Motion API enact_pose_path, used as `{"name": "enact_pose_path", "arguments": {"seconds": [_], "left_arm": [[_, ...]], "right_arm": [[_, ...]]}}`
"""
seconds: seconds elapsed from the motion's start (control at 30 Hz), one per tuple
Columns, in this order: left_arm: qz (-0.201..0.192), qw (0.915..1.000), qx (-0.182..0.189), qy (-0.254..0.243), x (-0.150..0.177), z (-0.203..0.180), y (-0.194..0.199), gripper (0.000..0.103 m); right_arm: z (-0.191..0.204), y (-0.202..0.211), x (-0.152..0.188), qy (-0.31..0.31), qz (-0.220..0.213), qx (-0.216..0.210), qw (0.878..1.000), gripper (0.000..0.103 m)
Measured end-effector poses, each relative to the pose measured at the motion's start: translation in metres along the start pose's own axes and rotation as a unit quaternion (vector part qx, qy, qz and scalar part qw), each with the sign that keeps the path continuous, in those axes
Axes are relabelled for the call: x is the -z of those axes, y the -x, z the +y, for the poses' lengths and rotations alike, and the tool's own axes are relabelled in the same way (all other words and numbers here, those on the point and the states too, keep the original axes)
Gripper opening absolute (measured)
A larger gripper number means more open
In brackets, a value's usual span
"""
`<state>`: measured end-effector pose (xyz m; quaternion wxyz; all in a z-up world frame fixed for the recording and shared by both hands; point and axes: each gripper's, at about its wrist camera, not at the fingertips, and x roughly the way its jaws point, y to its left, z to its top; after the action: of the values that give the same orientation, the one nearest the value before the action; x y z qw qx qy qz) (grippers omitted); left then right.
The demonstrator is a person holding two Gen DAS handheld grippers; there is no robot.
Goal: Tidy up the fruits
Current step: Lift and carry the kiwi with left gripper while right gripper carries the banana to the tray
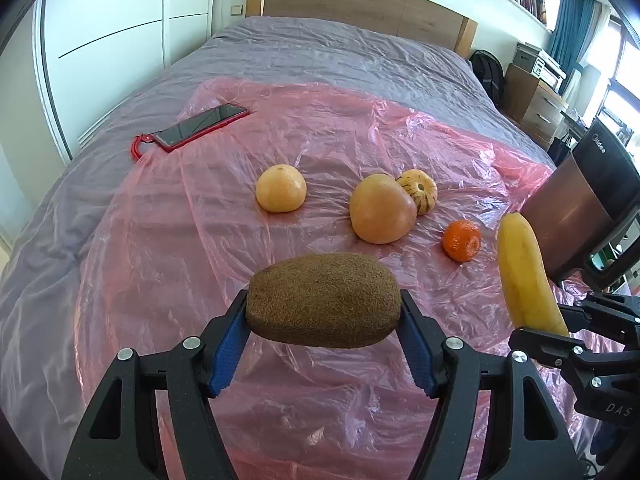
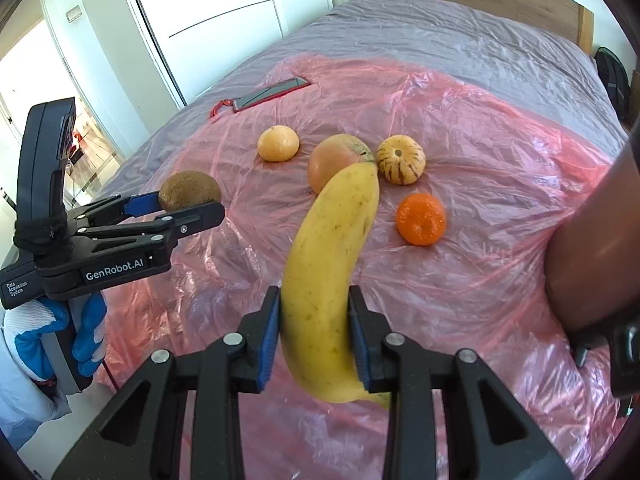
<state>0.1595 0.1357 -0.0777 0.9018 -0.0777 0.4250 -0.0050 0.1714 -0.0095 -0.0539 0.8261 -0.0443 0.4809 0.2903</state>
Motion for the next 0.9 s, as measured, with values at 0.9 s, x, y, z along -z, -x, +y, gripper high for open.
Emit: {"name": "enact_pose_path", "arguments": {"seconds": [0.9], "left_arm": [[-0.006, 0.9947, 0.094, -0.04, 0.063, -0.111, 0.093, 0.064]], "right_arm": [[-0.047, 0.11, 0.105, -0.073, -0.031, 0.024, 0.997, 0.015]]}}
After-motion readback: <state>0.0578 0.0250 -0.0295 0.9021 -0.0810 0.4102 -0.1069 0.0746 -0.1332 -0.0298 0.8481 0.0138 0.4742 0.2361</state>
